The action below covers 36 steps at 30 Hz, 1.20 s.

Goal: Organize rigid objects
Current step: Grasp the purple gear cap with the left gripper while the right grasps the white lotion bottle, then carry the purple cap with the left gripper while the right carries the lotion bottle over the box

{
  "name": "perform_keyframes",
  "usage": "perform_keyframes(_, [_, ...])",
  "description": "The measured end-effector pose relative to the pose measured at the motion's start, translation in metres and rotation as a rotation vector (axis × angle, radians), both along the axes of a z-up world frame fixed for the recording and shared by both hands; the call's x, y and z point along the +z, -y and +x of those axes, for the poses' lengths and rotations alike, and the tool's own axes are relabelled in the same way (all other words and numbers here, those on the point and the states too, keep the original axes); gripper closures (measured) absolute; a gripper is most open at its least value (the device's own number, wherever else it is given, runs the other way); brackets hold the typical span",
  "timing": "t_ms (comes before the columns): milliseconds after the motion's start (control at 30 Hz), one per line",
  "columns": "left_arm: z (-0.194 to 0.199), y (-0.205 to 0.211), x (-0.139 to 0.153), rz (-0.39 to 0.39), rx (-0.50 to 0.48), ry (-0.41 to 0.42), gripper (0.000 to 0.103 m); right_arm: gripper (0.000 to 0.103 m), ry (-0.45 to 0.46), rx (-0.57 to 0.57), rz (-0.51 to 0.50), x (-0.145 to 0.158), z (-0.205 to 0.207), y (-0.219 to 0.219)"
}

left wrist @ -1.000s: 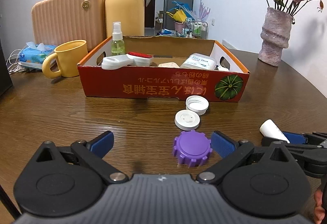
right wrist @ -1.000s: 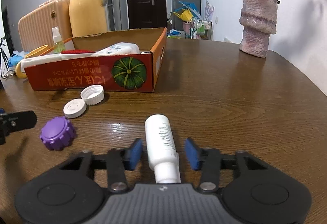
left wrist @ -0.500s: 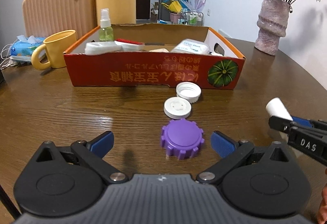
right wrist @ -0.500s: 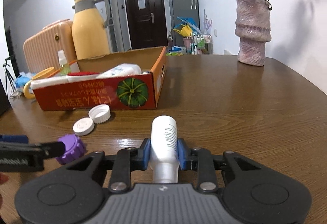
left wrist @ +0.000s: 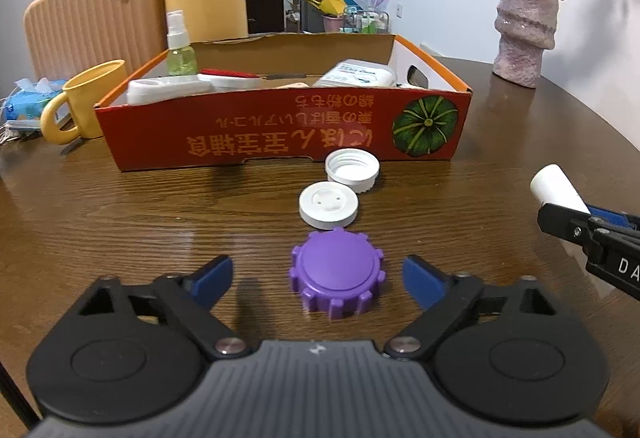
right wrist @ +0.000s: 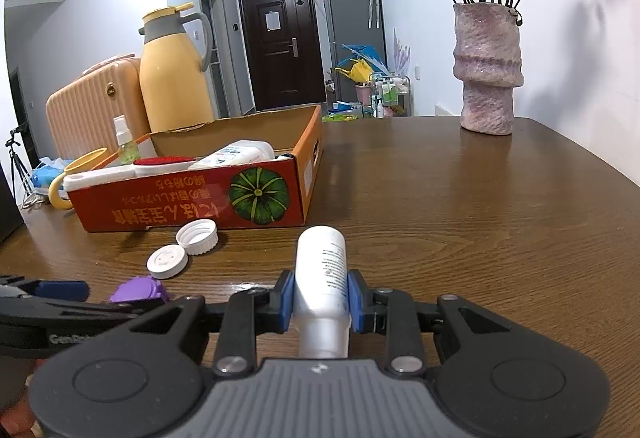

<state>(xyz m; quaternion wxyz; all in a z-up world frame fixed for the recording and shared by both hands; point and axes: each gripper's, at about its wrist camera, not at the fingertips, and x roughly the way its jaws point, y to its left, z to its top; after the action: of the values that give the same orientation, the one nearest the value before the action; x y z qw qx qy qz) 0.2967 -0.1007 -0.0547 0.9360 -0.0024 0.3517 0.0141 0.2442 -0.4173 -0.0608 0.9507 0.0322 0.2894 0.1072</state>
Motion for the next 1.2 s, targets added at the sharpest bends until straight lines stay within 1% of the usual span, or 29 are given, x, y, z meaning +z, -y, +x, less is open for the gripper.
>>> perform_keyframes(133, [0.005, 0.003, -0.003, -0.002, -0.018, -0.016, 0.027, 0.076, 0.001, -0.001, -0.002, -0.001, -0.001, 0.0])
perform_keyframes(167, [0.006, 0.003, -0.004, 0.002, -0.017, -0.018, 0.033, 0.076, 0.001, -0.001, -0.005, -0.001, -0.001, -0.001])
perform_keyframes(233, [0.008, 0.004, -0.005, 0.009, -0.015, -0.022, 0.04, 0.076, 0.003, -0.001, -0.008, -0.001, -0.001, -0.001])
perform_keyframes(267, [0.009, 0.003, -0.005, 0.0, -0.021, -0.027, 0.046, 0.076, 0.004, -0.001, -0.008, -0.001, -0.001, -0.001])
perform_keyframes(300, [0.01, 0.002, -0.006, -0.008, -0.027, -0.03, 0.049, 0.076, 0.006, -0.002, -0.008, -0.001, -0.001, -0.002])
perform_keyframes(433, [0.009, 0.0, -0.005, -0.019, -0.031, -0.022, 0.049, 0.076, 0.001, -0.004, -0.01, -0.002, -0.002, -0.002])
perform_keyframes(533, [0.008, -0.002, -0.004, -0.011, -0.002, -0.018, 0.049, 0.076, -0.005, -0.007, -0.014, -0.002, -0.002, -0.005])
perform_keyframes(633, [0.008, -0.009, -0.002, -0.035, 0.017, -0.013, 0.049, 0.076, -0.006, -0.011, -0.011, -0.002, -0.003, -0.007])
perform_keyframes(800, [0.002, -0.013, 0.006, -0.04, 0.03, 0.022, 0.049, 0.076, -0.006, -0.011, -0.012, -0.002, -0.005, -0.013])
perform_keyframes(967, [-0.005, -0.016, 0.014, -0.045, 0.02, 0.063, 0.049, 0.076, 0.002, -0.008, -0.014, 0.001, -0.008, -0.019])
perform_keyframes(1200, [-0.012, -0.027, 0.028, -0.072, 0.017, 0.109, 0.049, 0.076, 0.014, 0.0, -0.017, 0.01, -0.009, -0.03])
